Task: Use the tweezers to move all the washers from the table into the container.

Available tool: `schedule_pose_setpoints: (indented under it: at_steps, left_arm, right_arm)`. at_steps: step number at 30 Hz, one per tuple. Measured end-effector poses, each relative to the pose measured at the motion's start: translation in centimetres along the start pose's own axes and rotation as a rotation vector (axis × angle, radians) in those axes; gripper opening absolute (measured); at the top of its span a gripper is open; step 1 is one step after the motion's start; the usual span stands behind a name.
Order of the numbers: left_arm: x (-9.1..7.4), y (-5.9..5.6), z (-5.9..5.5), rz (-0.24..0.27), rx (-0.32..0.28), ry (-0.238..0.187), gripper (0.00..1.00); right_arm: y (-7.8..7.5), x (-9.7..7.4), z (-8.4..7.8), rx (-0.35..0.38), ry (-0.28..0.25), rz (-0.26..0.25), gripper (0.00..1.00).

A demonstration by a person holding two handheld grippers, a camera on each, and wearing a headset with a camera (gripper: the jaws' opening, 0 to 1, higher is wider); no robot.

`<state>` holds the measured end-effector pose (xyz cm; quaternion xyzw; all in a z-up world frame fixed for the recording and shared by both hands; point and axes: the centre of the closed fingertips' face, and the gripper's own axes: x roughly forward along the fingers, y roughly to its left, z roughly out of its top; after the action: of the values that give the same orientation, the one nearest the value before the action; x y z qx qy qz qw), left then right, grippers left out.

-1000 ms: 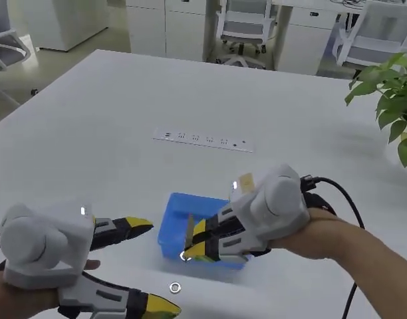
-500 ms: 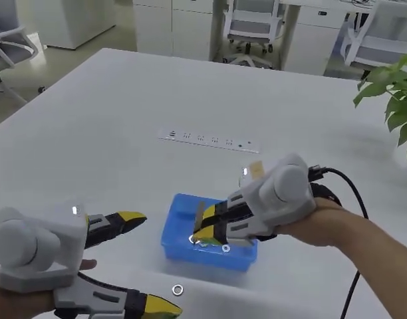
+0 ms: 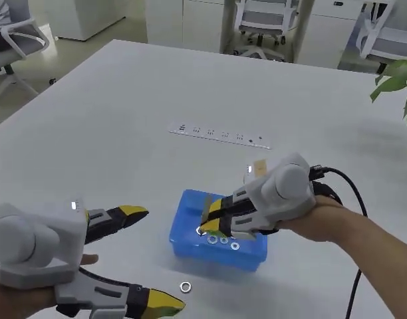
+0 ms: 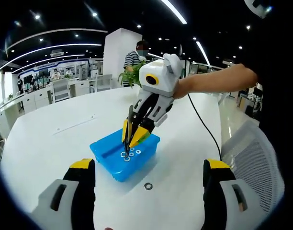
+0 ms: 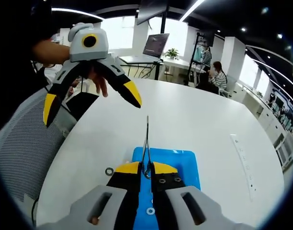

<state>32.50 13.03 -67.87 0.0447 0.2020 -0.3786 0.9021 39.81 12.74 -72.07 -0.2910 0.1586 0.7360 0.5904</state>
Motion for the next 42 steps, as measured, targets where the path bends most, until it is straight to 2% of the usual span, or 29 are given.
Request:
schedule_pose_setpoints:
  at_steps: [16,27,36,42]
  left_arm:
    - [0.4,0.7,0.3,0.006,0.001,0.001,0.99]
    - [0.4,1.4,0.3,0.011,0.004,0.003,0.95]
    - [0.9,2.1,1.1,0.002,0.019,0.002,0.78]
    - [1.5,3.0,1.6,-0.018,0.061,0.019,0.59]
  right_arm:
    - [-0.5,1.7,-2.2,0.027,0.013,0.024,0.08]
    - [-0.5,2.5,-3.0,0.030,0.019,0.033,0.09]
    - [-0.3,2.9,-3.4,0.031,0.025,0.040,0.09]
    - [-0.3,3.0,-3.3,0.031,0.021,0.044,0.09]
